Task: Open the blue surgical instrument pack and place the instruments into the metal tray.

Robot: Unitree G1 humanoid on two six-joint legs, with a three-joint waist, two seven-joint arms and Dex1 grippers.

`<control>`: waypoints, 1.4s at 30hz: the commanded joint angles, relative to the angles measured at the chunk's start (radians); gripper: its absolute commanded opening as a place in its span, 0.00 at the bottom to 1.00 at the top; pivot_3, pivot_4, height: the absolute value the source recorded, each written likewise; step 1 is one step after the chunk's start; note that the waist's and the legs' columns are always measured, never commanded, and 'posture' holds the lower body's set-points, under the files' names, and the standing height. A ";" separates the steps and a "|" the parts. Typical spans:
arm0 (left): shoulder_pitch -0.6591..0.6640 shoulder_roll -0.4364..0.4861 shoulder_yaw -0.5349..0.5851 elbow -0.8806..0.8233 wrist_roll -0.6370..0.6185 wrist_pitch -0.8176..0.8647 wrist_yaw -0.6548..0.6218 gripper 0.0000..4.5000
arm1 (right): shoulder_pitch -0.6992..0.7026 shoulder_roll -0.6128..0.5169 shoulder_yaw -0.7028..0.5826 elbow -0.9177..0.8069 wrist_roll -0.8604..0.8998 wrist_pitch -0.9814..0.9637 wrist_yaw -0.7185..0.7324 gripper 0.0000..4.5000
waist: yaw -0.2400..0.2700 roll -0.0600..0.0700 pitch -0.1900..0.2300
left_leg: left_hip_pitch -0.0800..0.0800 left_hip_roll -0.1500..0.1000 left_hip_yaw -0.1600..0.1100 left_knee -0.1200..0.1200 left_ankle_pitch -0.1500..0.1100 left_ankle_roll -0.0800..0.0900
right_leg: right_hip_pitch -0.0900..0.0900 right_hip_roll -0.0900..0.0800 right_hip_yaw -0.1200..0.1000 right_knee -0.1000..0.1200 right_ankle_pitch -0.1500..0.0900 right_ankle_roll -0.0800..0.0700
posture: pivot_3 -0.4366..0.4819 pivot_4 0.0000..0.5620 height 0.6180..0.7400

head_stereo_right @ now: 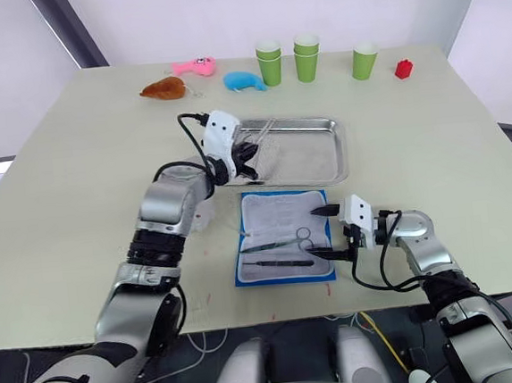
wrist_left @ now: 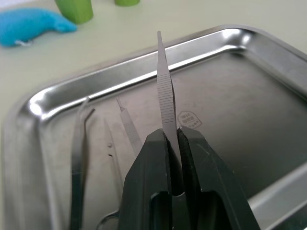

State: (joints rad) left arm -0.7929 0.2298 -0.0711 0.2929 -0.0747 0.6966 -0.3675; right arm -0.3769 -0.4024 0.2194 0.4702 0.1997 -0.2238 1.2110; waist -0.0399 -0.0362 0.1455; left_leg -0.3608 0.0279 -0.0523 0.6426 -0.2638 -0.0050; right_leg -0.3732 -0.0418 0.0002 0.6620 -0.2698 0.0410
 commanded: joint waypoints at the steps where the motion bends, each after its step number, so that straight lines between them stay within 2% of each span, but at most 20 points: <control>1: -0.024 -0.026 0.015 -0.025 0.022 0.030 0.076 0.02 | 0.069 -0.004 0.079 0.097 -0.092 0.049 0.005 1.00 | 0.000 0.000 0.000 | 0.000 0.000 0.000 0.000 0.000 0.000 | 0.000 0.000 0.000 0.000 0.000 0.000 | 0.48 0.27 1.00; 15: -0.082 -0.161 0.049 0.143 0.031 0.059 0.243 0.02 | 0.069 -0.011 0.073 0.100 -0.092 0.043 0.001 1.00 | 0.000 0.000 0.000 | 0.000 -0.003 0.001 0.000 0.001 -0.002 | 0.001 -0.004 0.000 -0.001 0.000 0.000 | 0.48 0.27 1.00; 32: -0.053 -0.215 0.079 0.195 0.033 0.003 0.336 0.02 | 0.084 -0.017 0.067 0.082 -0.087 0.043 -0.008 1.00 | 0.001 0.000 0.000 | 0.000 -0.004 0.000 -0.001 0.002 -0.003 | 0.001 -0.004 -0.001 -0.001 0.000 0.000 | 0.48 0.27 1.00; 35: -0.054 -0.217 0.089 0.203 0.038 -0.010 0.361 0.29 | 0.084 -0.016 0.067 0.082 -0.087 0.044 -0.009 1.00 | 0.001 0.000 0.000 | 0.001 -0.004 0.000 -0.001 0.002 -0.004 | 0.002 -0.004 -0.002 -0.001 0.000 0.000 | 0.48 0.27 1.00; 36: -0.056 -0.217 0.092 0.207 0.038 -0.013 0.366 0.32 | 0.084 -0.015 0.067 0.082 -0.087 0.044 -0.009 1.00 | 0.001 0.000 0.000 | 0.001 -0.004 0.000 -0.001 0.002 -0.004 | 0.002 -0.004 -0.002 -0.001 0.000 0.000 | 0.48 0.27 1.00; 38: -0.057 -0.218 0.094 0.208 0.037 -0.017 0.371 0.50 | 0.082 -0.015 0.067 0.084 -0.088 0.044 -0.010 1.00 | 0.001 0.000 0.000 | 0.001 -0.004 0.000 -0.001 0.002 -0.004 | 0.002 -0.004 -0.002 -0.001 0.000 0.000 | 0.48 0.27 1.00; 42: -0.050 -0.219 0.090 0.194 0.038 -0.018 0.373 0.92 | 0.082 -0.014 0.068 0.085 -0.088 0.043 -0.012 1.00 | 0.001 0.000 0.000 | 0.001 -0.004 -0.001 -0.001 0.002 -0.005 | 0.002 -0.004 -0.002 -0.001 0.000 0.000 | 0.48 0.27 1.00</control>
State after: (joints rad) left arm -0.8453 0.0163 0.0217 0.5027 -0.0411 0.6926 0.0048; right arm -0.3723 -0.4109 0.2175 0.4667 0.2003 -0.2237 1.2029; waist -0.0392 -0.0357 0.1453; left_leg -0.3602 0.0239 -0.0529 0.6416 -0.2613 -0.0098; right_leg -0.3711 -0.0461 -0.0020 0.6610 -0.2698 0.0413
